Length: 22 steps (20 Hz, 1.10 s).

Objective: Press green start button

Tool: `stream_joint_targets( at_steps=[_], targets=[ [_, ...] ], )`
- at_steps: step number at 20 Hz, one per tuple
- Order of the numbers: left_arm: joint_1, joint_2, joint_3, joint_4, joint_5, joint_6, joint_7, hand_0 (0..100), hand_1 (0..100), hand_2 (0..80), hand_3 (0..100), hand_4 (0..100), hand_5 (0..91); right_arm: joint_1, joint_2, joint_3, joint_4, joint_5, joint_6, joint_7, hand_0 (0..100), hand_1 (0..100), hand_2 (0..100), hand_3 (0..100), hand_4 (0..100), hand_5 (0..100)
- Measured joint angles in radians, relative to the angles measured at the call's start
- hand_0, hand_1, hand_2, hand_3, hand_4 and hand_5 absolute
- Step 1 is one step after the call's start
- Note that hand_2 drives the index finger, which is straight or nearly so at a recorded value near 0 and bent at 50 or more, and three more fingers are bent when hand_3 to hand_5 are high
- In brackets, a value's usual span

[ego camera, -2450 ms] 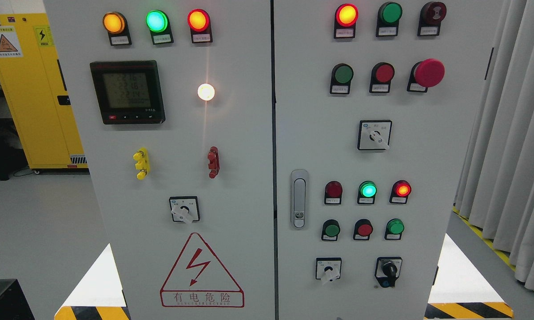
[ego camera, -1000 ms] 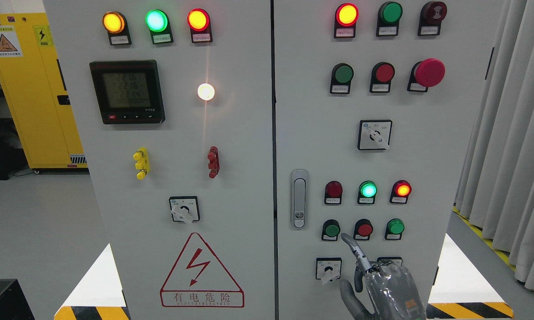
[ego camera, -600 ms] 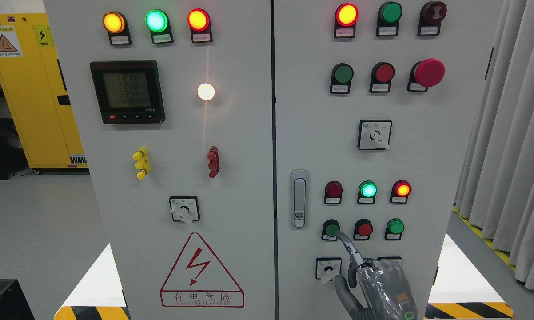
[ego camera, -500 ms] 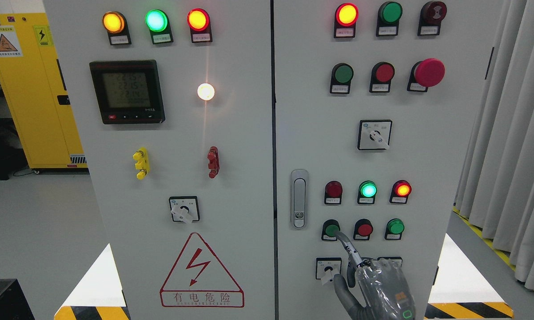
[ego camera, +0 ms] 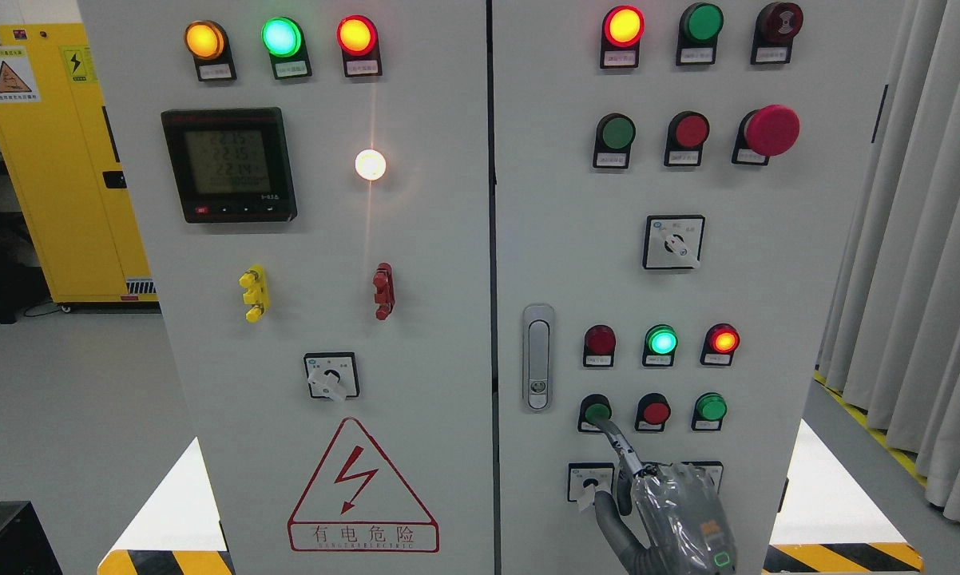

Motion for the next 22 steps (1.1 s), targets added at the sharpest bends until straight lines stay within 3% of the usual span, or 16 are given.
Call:
stream_joint_targets(
  at_steps=[22],
  targets=[
    [0.000,0.000,0.000,0.000,0.000,0.000,0.000,12,56,0.0,0,0,0.0,-0.016,0.000,0.003,0.022,-0.062,0.016,0.019,73,92,0,86,97,98]
  ],
)
